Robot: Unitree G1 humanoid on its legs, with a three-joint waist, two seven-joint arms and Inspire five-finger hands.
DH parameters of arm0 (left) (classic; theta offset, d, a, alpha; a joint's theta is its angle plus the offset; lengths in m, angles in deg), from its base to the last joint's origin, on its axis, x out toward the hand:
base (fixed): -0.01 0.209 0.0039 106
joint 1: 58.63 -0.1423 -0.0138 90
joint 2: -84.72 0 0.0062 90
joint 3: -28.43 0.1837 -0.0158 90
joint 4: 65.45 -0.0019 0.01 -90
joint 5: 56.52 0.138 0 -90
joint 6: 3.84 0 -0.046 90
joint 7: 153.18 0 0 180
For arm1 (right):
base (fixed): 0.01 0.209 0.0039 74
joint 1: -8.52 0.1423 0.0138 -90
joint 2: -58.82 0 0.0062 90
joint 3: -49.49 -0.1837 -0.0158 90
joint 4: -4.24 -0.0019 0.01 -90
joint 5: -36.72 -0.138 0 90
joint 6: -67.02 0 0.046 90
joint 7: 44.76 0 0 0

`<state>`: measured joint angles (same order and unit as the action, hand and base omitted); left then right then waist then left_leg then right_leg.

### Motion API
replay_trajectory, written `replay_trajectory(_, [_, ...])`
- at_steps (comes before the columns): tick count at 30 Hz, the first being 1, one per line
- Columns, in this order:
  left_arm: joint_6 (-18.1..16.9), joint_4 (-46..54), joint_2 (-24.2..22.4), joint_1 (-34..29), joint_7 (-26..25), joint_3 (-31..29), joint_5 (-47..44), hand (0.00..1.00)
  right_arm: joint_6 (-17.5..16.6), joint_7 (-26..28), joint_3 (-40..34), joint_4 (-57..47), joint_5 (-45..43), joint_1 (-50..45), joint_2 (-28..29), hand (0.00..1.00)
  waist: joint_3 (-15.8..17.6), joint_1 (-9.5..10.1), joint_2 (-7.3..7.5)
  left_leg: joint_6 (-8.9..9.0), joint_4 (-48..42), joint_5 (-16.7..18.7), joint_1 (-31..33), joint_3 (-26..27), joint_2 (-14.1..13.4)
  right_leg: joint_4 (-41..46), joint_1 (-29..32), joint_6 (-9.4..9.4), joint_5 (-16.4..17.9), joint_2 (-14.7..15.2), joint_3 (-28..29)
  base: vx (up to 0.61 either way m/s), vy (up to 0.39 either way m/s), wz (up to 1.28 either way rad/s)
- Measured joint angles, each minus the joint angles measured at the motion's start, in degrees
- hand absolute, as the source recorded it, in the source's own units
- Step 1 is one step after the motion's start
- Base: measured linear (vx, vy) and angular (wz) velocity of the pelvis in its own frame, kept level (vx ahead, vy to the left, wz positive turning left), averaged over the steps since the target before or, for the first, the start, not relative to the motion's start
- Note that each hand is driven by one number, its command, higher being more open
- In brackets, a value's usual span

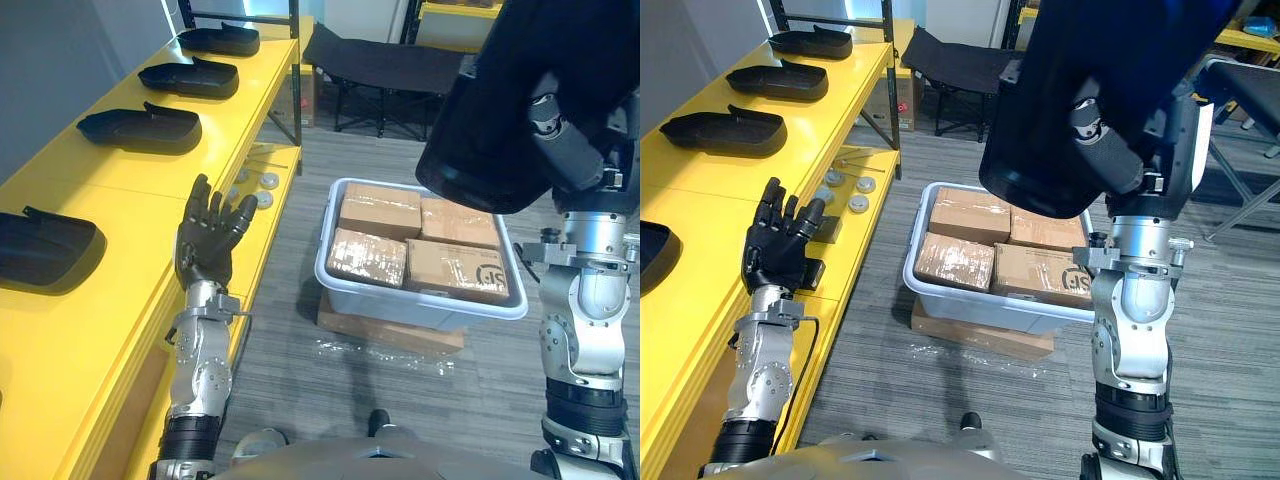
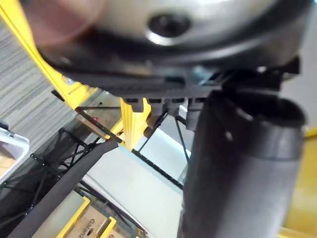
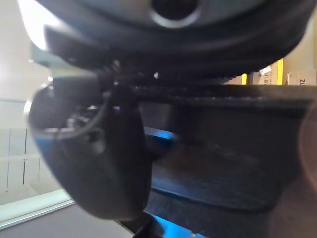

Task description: Walk over and take three plastic housings, then place them on the shelf

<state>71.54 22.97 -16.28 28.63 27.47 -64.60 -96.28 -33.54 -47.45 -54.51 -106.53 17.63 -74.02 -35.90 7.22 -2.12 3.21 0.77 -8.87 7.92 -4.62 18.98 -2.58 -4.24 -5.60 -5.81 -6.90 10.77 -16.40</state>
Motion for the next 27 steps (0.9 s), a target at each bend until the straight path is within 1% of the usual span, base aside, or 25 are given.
replay_trajectory(2, [0.23, -0.04, 0.04, 0.0, 1.54, 0.43, 5.56, 1.0, 0.01, 1.73, 0.22, 0.0, -0.54, 0.06, -0.02, 0.0, 0.0, 0.22, 0.01, -0.01, -0.01, 0.02, 0.07, 0.0, -0.04, 0.11, 0.1, 0.0, 0.0, 0.14, -0.04, 0.0, 0.0, 0.0])
replay_trajectory(3, [1.01, -0.04, 0.28, 0.01, 3.12, 0.65, 8.97, 1.0, 0.03, 2.4, 0.61, 0.0, -0.55, 0.19, -0.05, 0.0, 0.0, 0.23, 0.01, -0.02, -0.02, 0.03, 0.1, 0.0, -0.02, 0.15, 0.14, 0.0, 0.01, 0.22, -0.08, 0.0, 0.0, 0.0])
replay_trajectory(5, [2.31, -0.07, 1.11, 0.03, 5.6, 1.94, 11.2, 1.0, 0.18, 2.86, 1.59, 0.0, -0.55, 0.29, -0.08, 0.0, 0.0, 0.3, 0.01, -0.03, -0.06, 0.03, 0.15, -0.06, 0.0, 0.17, 0.13, 0.0, 0.01, 0.26, -0.21, 0.0, 0.0, 0.0])
replay_trajectory(10, [5.01, -0.2, 2.9, 0.46, 11.92, 6.58, 10.99, 1.0, 1.82, 5.43, 4.9, 0.68, -2.39, 0.31, -0.1, 0.0, 0.01, 0.21, 0.0, -0.03, -0.1, 0.02, 0.21, -0.22, -0.01, 0.16, 0.08, 0.0, 0.0, 0.26, -0.66, -0.01, -0.008, 0.0])
replay_trajectory(12, [5.1, -0.2, 2.9, 0.9, 13.94, 7.48, 10.75, 1.0, 1.9, 6.22, 5.69, 1.56, -2.62, 0.31, -0.09, 0.0, 0.0, 0.21, 0.0, -0.04, -0.1, 0.02, 0.21, -0.28, -0.01, 0.16, 0.03, -0.01, 0.0, 0.26, -0.75, -0.01, -0.006, 0.02])
replay_trajectory(14, [6.04, -0.13, 3.1, 1.95, 17.68, 8.82, 9.39, 1.0, 2.3, 7.05, 6.9, 3.24, -2.76, 0.31, 0.13, 0.0, 0.01, 0.25, -0.01, -0.08, -0.1, -0.02, 0.2, -0.58, 0.01, 0.14, -0.18, -0.01, 0.01, 0.26, -1.04, -0.04, -0.018, 0.06])
replay_trajectory(16, [6.38, -0.08, 3.63, 2.8, 19.53, 10.38, 8.35, 1.0, 2.47, 7.48, 8.16, 4.72, -3.47, 0.31, 0.27, 0.0, 0.01, 0.27, -0.02, -0.11, -0.1, -0.05, 0.18, -0.81, 0.02, 0.13, -0.33, -0.01, 0.01, 0.26, -1.36, -0.04, -0.019, 0.06])
replay_trajectory(20, [7.8, 0.77, 3.92, 3.31, 20.89, 12.89, 8.1, 1.0, 3.24, 8.57, 10.27, 7.05, -4.61, 0.31, 0.36, 0.0, 0.01, 0.24, -0.05, -0.13, -0.08, -0.08, 0.17, -0.91, 0.05, 0.07, -0.39, -0.01, 0.02, 0.27, -1.51, -0.03, -0.013, 0.02])
replay_trajectory(21, [8.29, 0.99, 3.92, 3.31, 20.93, 13.31, 8.09, 1.0, 3.98, 8.61, 10.69, 7.19, -4.87, 0.31, 0.44, 0.0, 0.01, 0.24, -0.09, -0.13, -0.06, -0.09, 0.18, -0.93, 0.05, 0.05, -0.39, -0.01, 0.02, 0.27, -1.55, 0.0, 0.0, 0.0])
replay_trajectory(26, [9.01, 1.24, 3.85, 3.31, 21.11, 14.07, 6.14, 1.0, 5.08, 9.69, 11.89, 8.27, -5.47, 0.23, 1.67, 0.0, -0.02, 0.21, -0.29, -0.15, 0.01, -0.14, 0.21, -1.21, 0.1, 0.04, -0.46, 0.01, 0.03, 0.27, -1.97, -0.01, -0.007, 0.01])
replay_trajectory(27, [9.64, 1.74, 3.93, 3.3, 21.11, 14.07, 6.15, 1.0, 5.17, 10.06, 12.34, 8.89, -6.15, 0.19, 2.12, 0.0, -0.02, 0.24, -0.29, -0.15, 0.02, -0.14, 0.23, -1.24, 0.1, 0.04, -0.47, 0.02, 0.04, 0.27, -2.02, 0.0, 0.0, 0.0])
